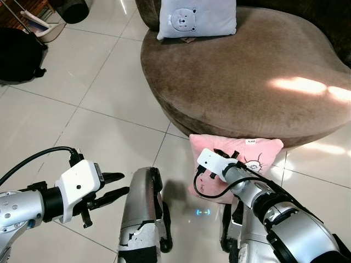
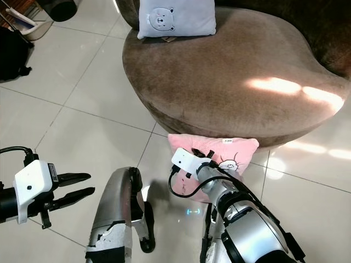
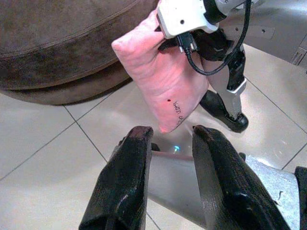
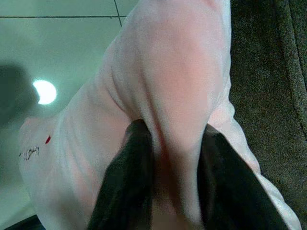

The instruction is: Move the pillow to the sofa from floor

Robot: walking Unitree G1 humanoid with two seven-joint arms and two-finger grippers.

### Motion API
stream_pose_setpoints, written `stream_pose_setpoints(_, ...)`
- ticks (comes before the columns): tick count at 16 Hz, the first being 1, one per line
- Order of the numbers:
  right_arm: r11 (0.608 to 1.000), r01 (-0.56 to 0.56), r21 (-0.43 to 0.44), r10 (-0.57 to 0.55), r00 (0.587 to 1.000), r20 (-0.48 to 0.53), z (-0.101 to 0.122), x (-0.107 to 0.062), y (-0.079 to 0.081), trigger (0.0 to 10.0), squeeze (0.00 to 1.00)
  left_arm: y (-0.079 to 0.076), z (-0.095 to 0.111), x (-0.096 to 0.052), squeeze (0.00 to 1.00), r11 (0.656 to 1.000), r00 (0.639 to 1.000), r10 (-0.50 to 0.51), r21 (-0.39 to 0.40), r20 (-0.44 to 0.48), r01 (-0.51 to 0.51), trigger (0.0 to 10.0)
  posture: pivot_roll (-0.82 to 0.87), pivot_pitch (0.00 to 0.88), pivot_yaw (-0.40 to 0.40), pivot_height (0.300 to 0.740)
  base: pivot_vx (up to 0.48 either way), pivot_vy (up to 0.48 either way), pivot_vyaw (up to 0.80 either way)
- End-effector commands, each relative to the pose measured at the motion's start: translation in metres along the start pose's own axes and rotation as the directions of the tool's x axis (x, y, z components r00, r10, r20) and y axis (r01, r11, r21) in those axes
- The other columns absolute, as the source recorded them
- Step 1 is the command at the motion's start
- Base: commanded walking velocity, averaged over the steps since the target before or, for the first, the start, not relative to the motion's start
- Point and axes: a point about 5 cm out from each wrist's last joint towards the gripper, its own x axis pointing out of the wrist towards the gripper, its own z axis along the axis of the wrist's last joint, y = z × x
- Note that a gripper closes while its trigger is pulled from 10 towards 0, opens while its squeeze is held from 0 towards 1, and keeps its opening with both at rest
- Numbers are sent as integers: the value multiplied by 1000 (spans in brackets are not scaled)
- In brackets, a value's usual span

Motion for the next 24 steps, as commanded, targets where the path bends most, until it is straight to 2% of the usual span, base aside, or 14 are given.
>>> stream_pose_setpoints(1,999,-52,12,52,999,-4,-4,-3,18,0,0,-2,-2,-4,0,1000,1000,-18,-7,-15,18,10000,393,355,164,542,0,0,0)
stream_pose_setpoints(7,998,-46,43,45,999,31,0,-4,22,0,0,-3,-2,-3,0,1000,1000,-15,-3,-15,15,10000,390,349,162,542,0,0,0)
stream_pose_setpoints(8,998,-29,63,26,998,50,1,-4,22,784,0,-3,-2,-3,0,1000,1000,-15,-3,-13,15,10000,390,349,162,542,0,0,0)
stream_pose_setpoints(9,996,-49,81,45,997,55,2,-4,24,7373,0,-2,-2,-1,0,1000,1000,-16,-2,-10,15,10000,377,340,161,542,0,0,0)
stream_pose_setpoints(10,997,-50,53,47,998,43,0,-5,26,6157,0,-3,-3,0,0,1000,1000,-16,-2,-8,16,10000,376,340,160,542,0,0,0)
stream_pose_setpoints(11,996,-44,78,40,998,50,0,-5,26,3137,0,-3,-2,0,0,1000,1000,-16,0,-6,16,10000,376,339,160,542,0,0,0)
stream_pose_setpoints(13,995,-26,93,21,998,56,1,-5,24,1529,0,-2,-3,1,0,1000,1000,-14,3,-5,14,10000,372,335,160,557,0,0,0)
stream_pose_setpoints(14,996,-16,89,11,998,62,2,-5,23,6745,0,-2,-3,1,0,1000,1000,-13,4,-5,13,10000,372,335,160,567,0,0,0)
stream_pose_setpoints(15,996,-14,89,8,998,67,3,-5,22,5176,0,-1,-3,2,0,1000,1000,-12,5,-4,12,10000,371,337,160,577,0,0,0)
stream_pose_setpoints(17,995,-17,97,10,997,71,3,-5,21,0,0,-1,-3,3,0,1000,1000,-10,6,-1,10,10000,371,338,159,597,0,0,0)
stream_pose_setpoints(24,994,-20,111,12,997,78,3,-5,23,0,0,-3,-3,3,0,1000,1000,-9,6,0,9,10000,366,338,156,657,0,0,0)
